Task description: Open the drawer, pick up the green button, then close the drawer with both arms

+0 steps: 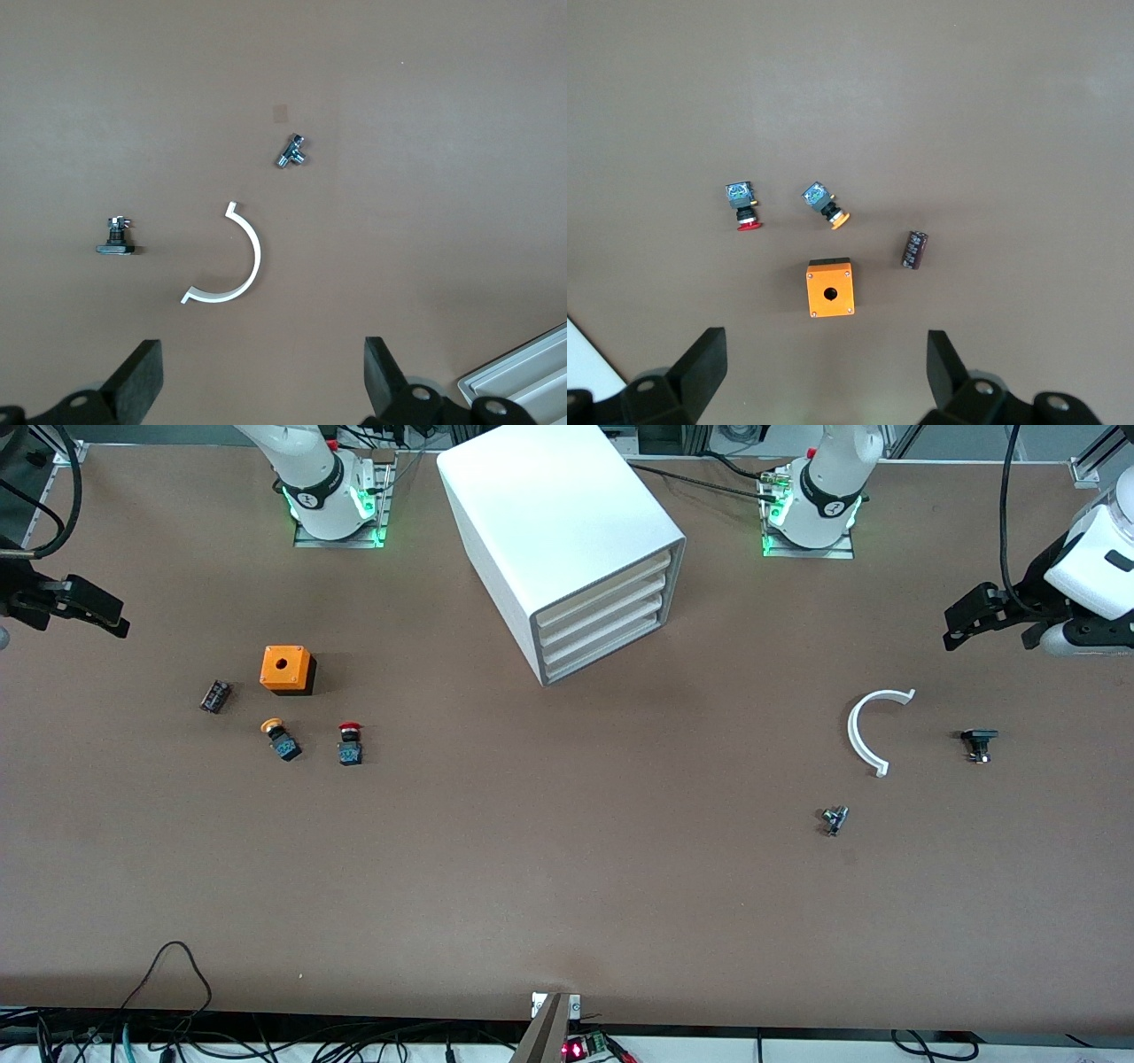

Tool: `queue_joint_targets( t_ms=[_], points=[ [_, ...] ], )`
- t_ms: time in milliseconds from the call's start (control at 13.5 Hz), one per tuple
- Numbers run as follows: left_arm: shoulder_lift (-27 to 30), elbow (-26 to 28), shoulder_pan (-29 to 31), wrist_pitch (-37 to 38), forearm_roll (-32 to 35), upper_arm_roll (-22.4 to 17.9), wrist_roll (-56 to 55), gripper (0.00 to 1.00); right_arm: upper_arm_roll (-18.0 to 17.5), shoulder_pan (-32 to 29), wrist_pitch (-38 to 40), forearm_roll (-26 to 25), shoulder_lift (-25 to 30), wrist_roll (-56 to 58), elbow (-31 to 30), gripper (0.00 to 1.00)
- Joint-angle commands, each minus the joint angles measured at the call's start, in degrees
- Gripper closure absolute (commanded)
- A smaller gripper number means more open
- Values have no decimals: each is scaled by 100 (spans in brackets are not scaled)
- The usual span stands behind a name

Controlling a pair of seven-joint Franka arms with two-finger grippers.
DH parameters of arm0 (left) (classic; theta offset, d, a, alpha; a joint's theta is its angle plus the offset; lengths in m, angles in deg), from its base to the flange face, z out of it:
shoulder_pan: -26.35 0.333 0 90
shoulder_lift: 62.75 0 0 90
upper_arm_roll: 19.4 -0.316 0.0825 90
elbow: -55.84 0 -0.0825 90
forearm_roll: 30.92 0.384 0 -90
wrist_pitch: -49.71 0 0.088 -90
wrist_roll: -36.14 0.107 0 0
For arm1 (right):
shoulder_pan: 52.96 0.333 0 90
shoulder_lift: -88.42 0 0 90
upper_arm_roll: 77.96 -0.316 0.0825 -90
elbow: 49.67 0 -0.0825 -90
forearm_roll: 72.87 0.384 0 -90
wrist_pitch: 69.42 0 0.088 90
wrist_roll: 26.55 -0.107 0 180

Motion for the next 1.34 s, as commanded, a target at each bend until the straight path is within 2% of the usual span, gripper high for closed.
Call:
queue_joint_targets(
  t_ms=[0, 446, 891, 1262],
  points=[
    [9, -56, 20, -70, -59, -20, 112, 0, 20, -1, 34, 72, 31, 46, -14, 0],
    [-8, -38, 29, -141, -41, -38, 181, 0, 20, -1, 34, 55, 40, 177, -14, 0],
    [0, -160, 11, -141, 29, 199, 111, 0, 12, -1, 25, 37, 40, 301, 3, 0],
    [-183, 5, 29, -211, 47, 217, 208, 0, 29, -9, 34, 55, 40, 257, 3, 0]
  ],
)
